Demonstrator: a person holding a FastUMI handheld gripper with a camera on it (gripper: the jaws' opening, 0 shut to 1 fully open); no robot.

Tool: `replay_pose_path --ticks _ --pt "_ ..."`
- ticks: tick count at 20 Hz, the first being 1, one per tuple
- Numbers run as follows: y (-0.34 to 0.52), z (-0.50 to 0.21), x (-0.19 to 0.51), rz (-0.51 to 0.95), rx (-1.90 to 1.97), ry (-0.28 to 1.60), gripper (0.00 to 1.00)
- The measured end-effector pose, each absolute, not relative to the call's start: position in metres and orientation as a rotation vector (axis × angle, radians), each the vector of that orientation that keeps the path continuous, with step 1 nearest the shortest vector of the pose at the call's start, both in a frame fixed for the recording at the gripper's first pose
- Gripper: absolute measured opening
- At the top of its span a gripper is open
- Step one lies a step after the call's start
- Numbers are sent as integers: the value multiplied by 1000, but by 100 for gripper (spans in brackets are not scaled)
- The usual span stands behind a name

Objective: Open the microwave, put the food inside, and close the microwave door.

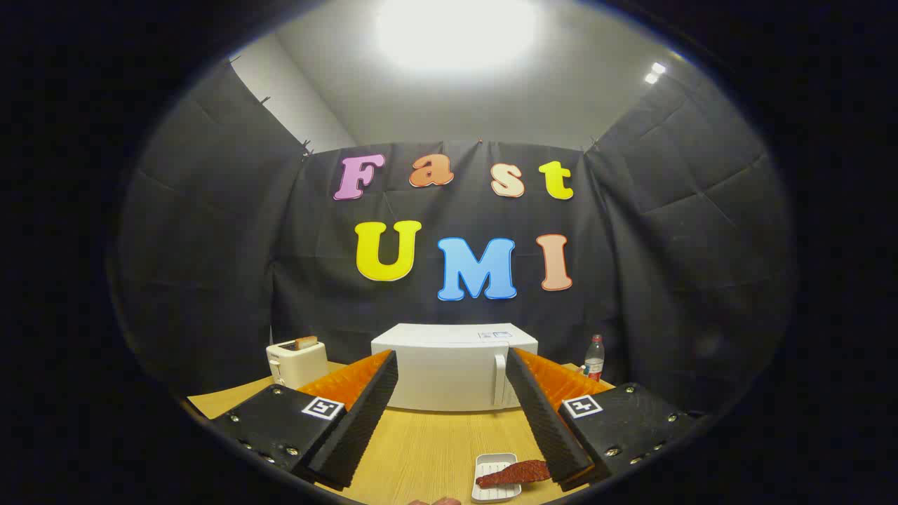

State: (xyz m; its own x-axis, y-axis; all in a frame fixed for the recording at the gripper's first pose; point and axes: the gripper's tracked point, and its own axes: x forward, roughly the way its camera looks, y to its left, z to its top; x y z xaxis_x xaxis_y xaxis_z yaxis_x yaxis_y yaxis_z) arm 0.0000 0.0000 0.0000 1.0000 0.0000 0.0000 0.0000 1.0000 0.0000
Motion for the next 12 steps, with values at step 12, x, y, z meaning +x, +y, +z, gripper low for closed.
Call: replay_pose_path --ticks 12 --pt "-23 -5 12 -60 5 20 98"
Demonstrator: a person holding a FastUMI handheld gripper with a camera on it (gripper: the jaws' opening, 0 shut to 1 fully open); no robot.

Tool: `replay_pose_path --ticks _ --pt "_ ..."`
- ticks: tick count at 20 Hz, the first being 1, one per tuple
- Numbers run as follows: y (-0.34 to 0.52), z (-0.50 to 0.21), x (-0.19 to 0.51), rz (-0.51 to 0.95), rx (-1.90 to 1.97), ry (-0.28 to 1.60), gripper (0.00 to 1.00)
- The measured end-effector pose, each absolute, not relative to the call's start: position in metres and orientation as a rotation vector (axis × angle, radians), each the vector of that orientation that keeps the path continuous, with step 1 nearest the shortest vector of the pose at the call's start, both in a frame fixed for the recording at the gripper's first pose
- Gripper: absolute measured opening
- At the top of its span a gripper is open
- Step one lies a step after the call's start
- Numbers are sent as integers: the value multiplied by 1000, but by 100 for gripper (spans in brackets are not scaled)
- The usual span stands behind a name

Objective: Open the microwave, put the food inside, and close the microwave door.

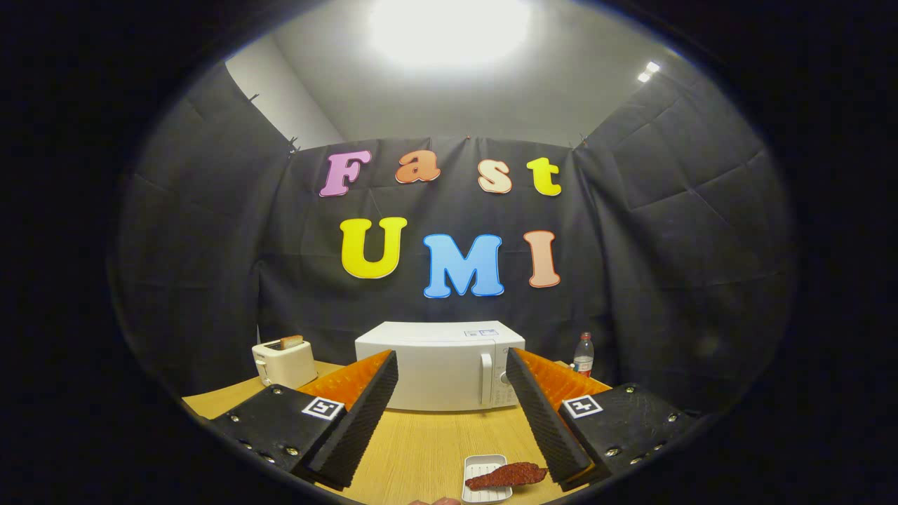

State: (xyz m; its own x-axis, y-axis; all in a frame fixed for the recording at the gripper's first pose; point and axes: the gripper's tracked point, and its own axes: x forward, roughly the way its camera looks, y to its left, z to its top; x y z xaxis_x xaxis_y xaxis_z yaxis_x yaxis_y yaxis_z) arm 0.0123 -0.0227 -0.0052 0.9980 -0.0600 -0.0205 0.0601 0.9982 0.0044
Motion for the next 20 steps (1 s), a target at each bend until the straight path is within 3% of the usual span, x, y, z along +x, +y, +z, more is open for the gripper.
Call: replay_pose_path --ticks 11,20 --pt "-40 -13 44 -119 -56 28 98" --pt "-65 -36 144 -105 -54 53 98"
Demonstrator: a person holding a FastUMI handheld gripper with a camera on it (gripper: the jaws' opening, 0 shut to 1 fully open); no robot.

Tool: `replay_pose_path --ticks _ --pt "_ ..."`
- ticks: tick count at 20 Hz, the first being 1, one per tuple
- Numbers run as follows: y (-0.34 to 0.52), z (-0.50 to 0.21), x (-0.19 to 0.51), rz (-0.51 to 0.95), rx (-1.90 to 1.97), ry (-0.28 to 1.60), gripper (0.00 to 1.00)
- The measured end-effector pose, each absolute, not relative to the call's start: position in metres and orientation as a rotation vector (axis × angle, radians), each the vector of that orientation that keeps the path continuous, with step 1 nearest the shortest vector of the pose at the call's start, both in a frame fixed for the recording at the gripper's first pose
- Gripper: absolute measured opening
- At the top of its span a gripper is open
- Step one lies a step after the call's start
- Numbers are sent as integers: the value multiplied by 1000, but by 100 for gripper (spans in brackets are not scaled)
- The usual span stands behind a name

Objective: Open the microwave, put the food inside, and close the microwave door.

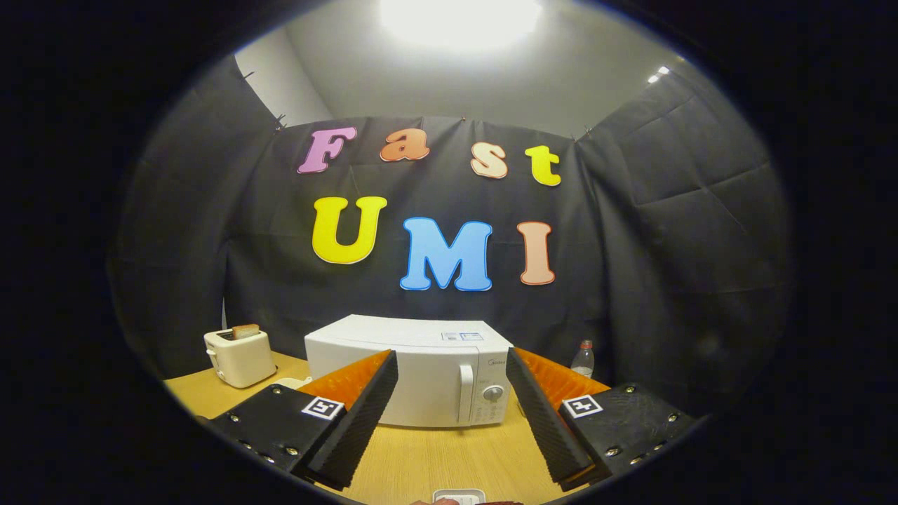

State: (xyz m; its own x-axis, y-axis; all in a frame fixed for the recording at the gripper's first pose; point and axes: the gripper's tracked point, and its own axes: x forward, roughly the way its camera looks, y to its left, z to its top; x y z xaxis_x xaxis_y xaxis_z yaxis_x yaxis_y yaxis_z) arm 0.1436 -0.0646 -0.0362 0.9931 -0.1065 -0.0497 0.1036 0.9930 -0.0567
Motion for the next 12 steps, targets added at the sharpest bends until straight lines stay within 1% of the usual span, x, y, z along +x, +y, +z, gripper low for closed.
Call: replay_pose_path --ticks 5,12 --pt "-87 -69 201 -121 -48 108 98" --pt "-119 -144 271 -145 -18 269 98"
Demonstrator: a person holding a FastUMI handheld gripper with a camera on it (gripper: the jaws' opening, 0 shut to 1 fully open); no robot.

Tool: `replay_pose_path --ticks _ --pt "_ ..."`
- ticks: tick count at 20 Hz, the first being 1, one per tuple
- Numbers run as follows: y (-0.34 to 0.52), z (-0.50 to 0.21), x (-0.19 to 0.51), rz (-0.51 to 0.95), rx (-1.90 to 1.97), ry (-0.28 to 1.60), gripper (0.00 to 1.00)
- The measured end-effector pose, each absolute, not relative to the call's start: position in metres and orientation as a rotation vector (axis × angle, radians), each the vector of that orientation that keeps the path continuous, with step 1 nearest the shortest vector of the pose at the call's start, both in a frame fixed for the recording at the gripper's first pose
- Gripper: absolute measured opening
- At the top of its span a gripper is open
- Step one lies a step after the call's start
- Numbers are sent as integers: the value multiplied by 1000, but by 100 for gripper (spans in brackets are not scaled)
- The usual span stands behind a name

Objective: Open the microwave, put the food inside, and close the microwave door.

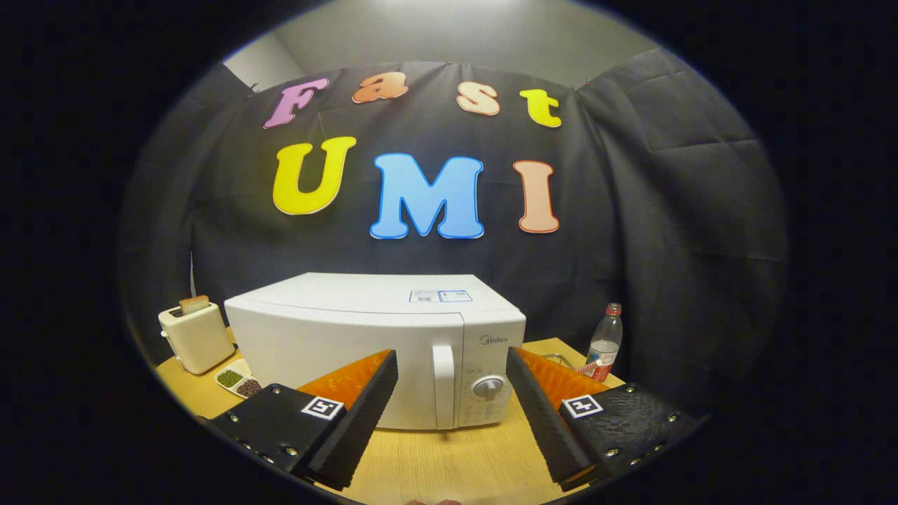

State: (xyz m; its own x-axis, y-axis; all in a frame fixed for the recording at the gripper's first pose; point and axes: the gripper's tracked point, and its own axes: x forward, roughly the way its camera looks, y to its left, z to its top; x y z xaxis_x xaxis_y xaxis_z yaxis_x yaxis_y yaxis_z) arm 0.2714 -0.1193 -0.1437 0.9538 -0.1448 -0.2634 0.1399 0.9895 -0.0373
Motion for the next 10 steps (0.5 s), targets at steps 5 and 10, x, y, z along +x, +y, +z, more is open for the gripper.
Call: replay_pose_path --ticks 5,10 --pt "-132 -191 302 -133 0 361 98" --pt "-132 -217 317 -94 -7 403 89"
